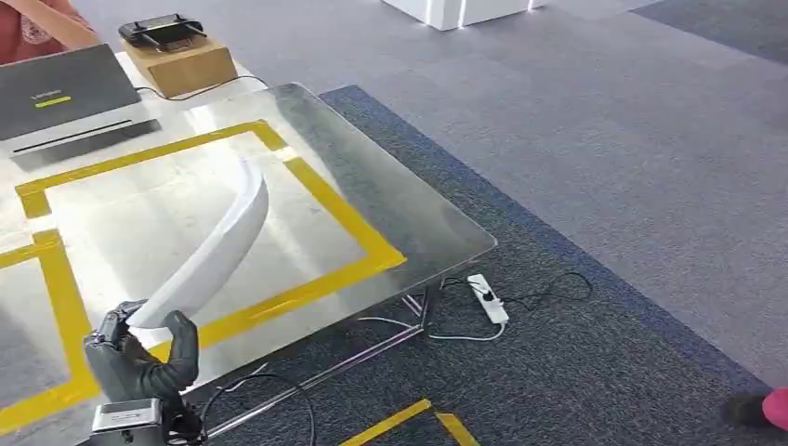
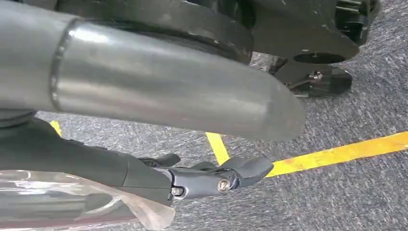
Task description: Take the parts from the cabinet and place them on the table.
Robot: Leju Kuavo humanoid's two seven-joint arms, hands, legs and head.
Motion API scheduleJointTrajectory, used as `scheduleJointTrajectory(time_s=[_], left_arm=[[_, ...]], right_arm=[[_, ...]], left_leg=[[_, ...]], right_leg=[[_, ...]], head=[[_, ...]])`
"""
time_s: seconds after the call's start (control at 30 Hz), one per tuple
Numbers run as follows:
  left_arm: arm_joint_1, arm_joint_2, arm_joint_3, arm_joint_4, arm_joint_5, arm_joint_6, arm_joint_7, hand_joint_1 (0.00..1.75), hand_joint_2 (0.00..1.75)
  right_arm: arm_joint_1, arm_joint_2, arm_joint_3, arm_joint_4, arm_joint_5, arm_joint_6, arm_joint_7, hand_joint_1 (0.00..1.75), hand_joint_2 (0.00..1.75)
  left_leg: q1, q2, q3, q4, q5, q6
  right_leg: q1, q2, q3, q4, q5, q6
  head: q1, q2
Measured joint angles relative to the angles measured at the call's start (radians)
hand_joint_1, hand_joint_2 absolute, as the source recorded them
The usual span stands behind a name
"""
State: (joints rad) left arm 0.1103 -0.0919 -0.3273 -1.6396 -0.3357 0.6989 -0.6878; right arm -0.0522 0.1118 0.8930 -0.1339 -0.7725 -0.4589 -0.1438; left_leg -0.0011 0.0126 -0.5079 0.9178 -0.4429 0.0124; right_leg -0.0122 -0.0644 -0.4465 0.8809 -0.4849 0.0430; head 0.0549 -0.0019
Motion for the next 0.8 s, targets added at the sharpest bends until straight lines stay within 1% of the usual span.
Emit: scheduleJointTrajectory(time_s=[0.17, 0.37, 0.8], left_arm=[[0.0, 0.0, 0.0, 0.0, 0.011, -0.002, 0.0, 1.75, 1.75], [0.0, 0.002, 0.0, 0.0, 0.046, -0.042, 0.0, 1.75, 1.75], [0.0, 0.002, 0.0, 0.0, 0.043, -0.035, -0.005, 1.75, 1.75]], right_arm=[[0.0, 0.0, 0.0, 0.0, 0.0, 0.0, -0.002, 0.0, 0.0], [0.0, 0.0, 0.0, 0.0, -0.006, 0.001, -0.006, 0.0, 0.0], [0.0, 0.0, 0.0, 0.0, -0.01, 0.001, -0.006, 0.0, 0.0]], left_leg=[[0.0, 0.0, 0.007, -0.01, 0.003, -0.001], [0.0, 0.0, 0.018, -0.024, 0.006, -0.001], [0.0, 0.0, 0.033, -0.045, 0.011, -0.002]], right_leg=[[0.0, 0.0, 0.006, -0.009, 0.002, -0.001], [0.0, 0.001, 0.017, -0.022, 0.005, -0.002], [0.0, 0.001, 0.032, -0.042, 0.011, -0.003]], head=[[0.0, 0.0], [0.0, 0.0], [0.0, 0.0]])
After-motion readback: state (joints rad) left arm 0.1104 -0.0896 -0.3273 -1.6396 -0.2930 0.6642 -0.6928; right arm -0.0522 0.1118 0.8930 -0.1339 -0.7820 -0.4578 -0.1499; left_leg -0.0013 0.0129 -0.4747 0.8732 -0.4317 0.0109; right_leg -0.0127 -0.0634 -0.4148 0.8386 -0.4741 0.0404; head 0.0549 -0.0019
